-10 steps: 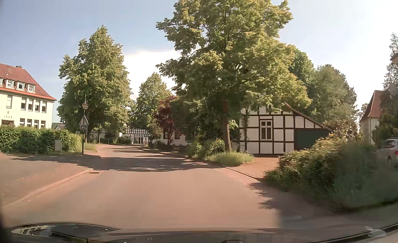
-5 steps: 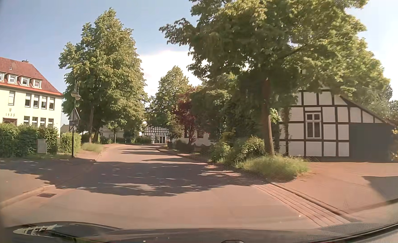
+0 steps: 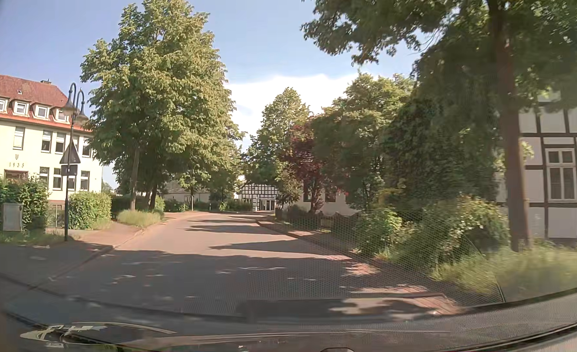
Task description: Follow the waypoints while adhering to traffic rules and regulations
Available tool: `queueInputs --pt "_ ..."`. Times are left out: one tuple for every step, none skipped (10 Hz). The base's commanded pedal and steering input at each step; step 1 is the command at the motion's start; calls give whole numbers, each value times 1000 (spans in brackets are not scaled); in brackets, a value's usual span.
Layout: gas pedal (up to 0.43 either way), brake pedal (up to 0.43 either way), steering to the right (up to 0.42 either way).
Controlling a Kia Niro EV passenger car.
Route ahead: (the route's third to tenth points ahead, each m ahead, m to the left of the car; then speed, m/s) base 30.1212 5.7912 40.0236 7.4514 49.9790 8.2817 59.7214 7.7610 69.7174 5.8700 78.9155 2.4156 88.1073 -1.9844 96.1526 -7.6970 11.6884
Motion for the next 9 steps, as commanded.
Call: queueInputs --pt "169 0 -92" --pt "169 0 -92" --pt "157 0 -92" --pt "150 0 -92" --pt "150 0 -91" --pt "150 0 -86" --pt "150 0 -80" --pt "150 0 -71" --pt "150 0 -63"
